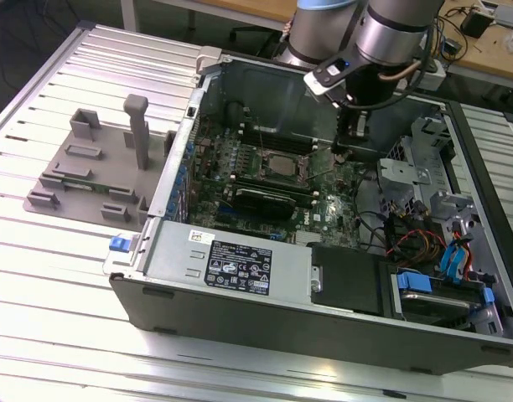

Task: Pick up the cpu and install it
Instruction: 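Close the cpu cover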

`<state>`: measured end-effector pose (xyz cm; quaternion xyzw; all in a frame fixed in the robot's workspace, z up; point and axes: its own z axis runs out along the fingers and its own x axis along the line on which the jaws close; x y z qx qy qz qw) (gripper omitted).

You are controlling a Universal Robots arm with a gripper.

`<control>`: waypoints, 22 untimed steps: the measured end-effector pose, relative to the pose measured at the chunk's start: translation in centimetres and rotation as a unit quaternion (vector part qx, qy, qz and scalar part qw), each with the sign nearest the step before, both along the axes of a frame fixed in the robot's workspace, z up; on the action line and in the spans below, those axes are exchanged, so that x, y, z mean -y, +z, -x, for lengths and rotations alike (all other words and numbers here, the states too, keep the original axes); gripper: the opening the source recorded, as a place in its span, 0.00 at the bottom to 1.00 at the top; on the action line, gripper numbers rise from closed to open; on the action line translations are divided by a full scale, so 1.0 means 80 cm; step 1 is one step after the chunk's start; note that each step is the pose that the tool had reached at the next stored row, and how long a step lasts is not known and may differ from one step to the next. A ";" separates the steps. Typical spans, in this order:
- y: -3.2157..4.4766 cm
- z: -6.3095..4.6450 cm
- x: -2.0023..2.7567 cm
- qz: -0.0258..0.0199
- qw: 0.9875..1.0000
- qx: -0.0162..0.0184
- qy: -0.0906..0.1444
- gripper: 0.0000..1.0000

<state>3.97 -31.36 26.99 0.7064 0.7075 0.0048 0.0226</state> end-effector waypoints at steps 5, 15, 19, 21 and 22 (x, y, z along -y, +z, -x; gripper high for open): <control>-0.0021 -0.016 0.0002 0.000 1.000 0.000 0.000 0.11; -0.0360 -0.019 0.0002 0.000 1.000 -0.001 0.000 0.11; -0.0368 -0.019 0.0002 0.000 1.000 -0.001 0.000 0.11; -0.0368 -0.016 0.0001 0.000 1.000 0.000 0.000 0.11; -0.0368 -0.013 0.0000 0.000 1.000 0.001 0.000 0.11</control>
